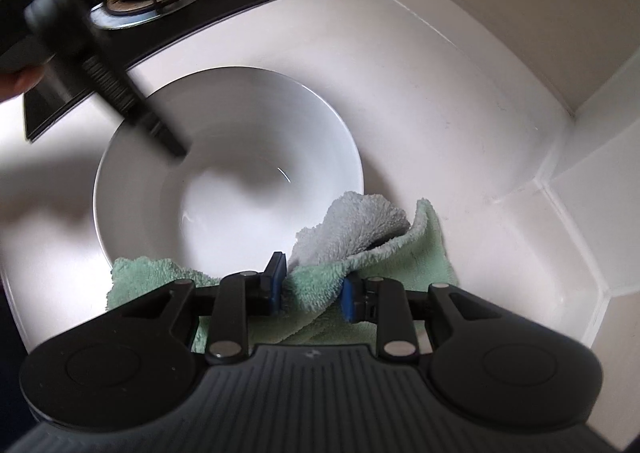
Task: Clean bowl
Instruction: 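Wipe the bowl inner wall with the green towel in the right gripper, then push the towel down into the bowl bottom with the right gripper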
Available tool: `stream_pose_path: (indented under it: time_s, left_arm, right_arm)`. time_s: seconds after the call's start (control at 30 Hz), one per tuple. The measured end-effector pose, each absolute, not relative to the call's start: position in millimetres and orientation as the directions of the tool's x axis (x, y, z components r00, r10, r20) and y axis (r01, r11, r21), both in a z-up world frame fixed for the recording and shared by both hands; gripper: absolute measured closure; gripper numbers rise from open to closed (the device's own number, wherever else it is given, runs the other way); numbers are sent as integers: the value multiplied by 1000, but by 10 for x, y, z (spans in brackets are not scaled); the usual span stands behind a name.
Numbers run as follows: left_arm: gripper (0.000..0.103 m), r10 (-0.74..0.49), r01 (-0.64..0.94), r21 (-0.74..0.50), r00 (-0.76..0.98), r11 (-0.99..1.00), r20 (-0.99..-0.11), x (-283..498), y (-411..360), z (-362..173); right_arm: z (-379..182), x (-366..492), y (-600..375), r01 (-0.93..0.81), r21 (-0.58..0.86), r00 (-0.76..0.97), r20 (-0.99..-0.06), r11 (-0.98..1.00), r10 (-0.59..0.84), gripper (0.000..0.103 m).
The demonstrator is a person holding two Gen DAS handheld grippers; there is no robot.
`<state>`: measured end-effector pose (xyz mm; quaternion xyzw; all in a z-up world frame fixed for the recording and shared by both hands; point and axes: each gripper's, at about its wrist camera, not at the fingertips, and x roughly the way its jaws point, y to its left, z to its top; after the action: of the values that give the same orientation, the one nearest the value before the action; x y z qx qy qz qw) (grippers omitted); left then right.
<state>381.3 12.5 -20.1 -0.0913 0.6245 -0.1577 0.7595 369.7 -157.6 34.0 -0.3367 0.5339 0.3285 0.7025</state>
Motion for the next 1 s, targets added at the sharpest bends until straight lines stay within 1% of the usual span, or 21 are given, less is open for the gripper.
stream_pose_path:
  time_s: [0.03, 0.07, 0.2, 0.27, 0.3, 0.37, 0.4, 0.43, 0.5, 0.53, 0.67, 0.7, 0.8, 0.83, 0.87, 0.9, 0.93, 0.97, 1.0]
  left_arm:
    - [93, -353, 155, -328, 177, 932, -919, 3848, 81, -191]
    - [95, -352, 183, -321, 179, 929, -919, 3866, 31, -176]
    - [96, -297, 328, -222, 200, 918, -934, 3833, -188, -90]
    - [97, -278, 349, -191, 216, 917, -936, 3759, -227, -63]
    - [97, -282, 324, -203, 221, 924, -934, 3742, -207, -61]
    - [97, -300, 226, -248, 232, 942, -925, 3700, -102, -69]
    - [96, -298, 178, -260, 240, 949, -924, 3693, -69, -70]
    - [95, -281, 134, -254, 259, 958, -924, 3670, -95, -80]
    - [94, -226, 83, -210, 304, 974, -925, 3598, -182, -78]
    - [94, -203, 75, -189, 319, 979, -926, 3570, -223, -70]
    - [92, -131, 47, -123, 358, 991, -924, 3473, -291, -38]
    - [92, -126, 39, -121, 356, 992, -926, 3471, -277, -28]
    - [93, -120, 28, -118, 349, 993, -929, 3493, -288, -13]
    - [93, -118, 32, -115, 346, 993, -931, 3491, -280, -14]
    - [94, -120, 34, -116, 340, 993, -933, 3491, -274, -18]
    - [95, -128, 36, -123, 334, 992, -934, 3496, -267, -27]
    - [96, -146, 45, -139, 321, 989, -936, 3497, -237, -30]
    - [97, -163, 52, -155, 309, 987, -937, 3495, -204, -33]
    - [98, -182, 55, -173, 298, 983, -937, 3489, -164, -36]
  right_arm:
    - [340, 3698, -1564, -840, -120, 202, -974, 529, 100, 80]
    - [339, 3706, -1552, -857, -120, 192, -977, 502, 93, 80]
    - [366, 3742, -1595, -890, -119, 167, -983, 440, 73, 79]
    - [373, 3781, -1639, -892, -100, 157, -983, 440, 93, 79]
    - [379, 3803, -1680, -874, -85, 156, -981, 479, 111, 81]
    - [392, 3791, -1807, -779, -58, 195, -969, 624, 154, 84]
    - [395, 3784, -1837, -749, -51, 208, -965, 660, 162, 85]
    - [401, 3739, -1918, -648, -25, 244, -954, 761, 177, 85]
    - [407, 3647, -2021, -514, 17, 281, -941, 857, 187, 85]
    - [420, 3536, -2117, -405, 63, 307, -930, 912, 201, 85]
    - [456, 3172, -2321, -208, 189, 362, -897, 960, 255, 80]
    - [476, 3061, -2376, -152, 238, 374, -885, 959, 279, 80]
    - [511, 2828, -2478, -74, 351, 390, -851, 933, 351, 81]
    - [526, 2682, -2482, -85, 398, 394, -829, 913, 398, 84]
    - [513, 2676, -2461, -93, 400, 393, -827, 912, 402, 93]
    - [520, 2584, -2406, -157, 397, 384, -819, 904, 426, 94]
    - [525, 2482, -2300, -265, 362, 365, -820, 894, 441, 95]
    - [524, 2450, -2228, -313, 338, 356, -825, 888, 439, 95]
    - [550, 2416, -2179, -385, 256, 355, -846, 887, 398, 96]
